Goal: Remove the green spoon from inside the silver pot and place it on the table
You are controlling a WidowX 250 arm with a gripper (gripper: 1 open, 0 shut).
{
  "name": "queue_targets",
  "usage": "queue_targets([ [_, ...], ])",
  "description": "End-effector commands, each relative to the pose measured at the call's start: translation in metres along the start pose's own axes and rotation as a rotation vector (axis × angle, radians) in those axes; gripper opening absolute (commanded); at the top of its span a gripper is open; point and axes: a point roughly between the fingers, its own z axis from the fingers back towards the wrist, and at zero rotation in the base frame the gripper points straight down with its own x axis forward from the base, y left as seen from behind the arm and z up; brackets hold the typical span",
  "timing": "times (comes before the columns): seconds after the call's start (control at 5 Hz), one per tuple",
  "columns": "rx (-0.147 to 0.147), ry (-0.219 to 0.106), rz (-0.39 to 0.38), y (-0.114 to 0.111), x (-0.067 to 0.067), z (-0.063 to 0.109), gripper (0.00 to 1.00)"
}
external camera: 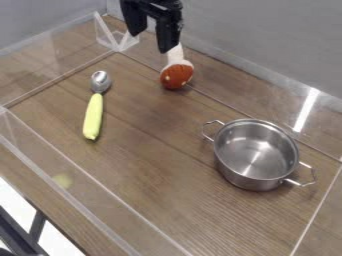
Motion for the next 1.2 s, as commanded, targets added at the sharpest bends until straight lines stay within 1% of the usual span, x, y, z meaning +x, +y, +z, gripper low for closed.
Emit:
queue_targets([
  [0.0, 0.019, -0.032, 0.051, 0.006, 0.002, 0.001, 1.00],
  [0.2, 0.023, -0.035, 0.084, 0.008, 0.001, -0.007, 1.00],
  [0.6, 0.024, -0.042, 0.106, 0.010, 0.009, -0.029, 1.00],
  [1.0, 0.002, -0.048, 0.031, 0.005, 0.019, -0.040, 1.00],
])
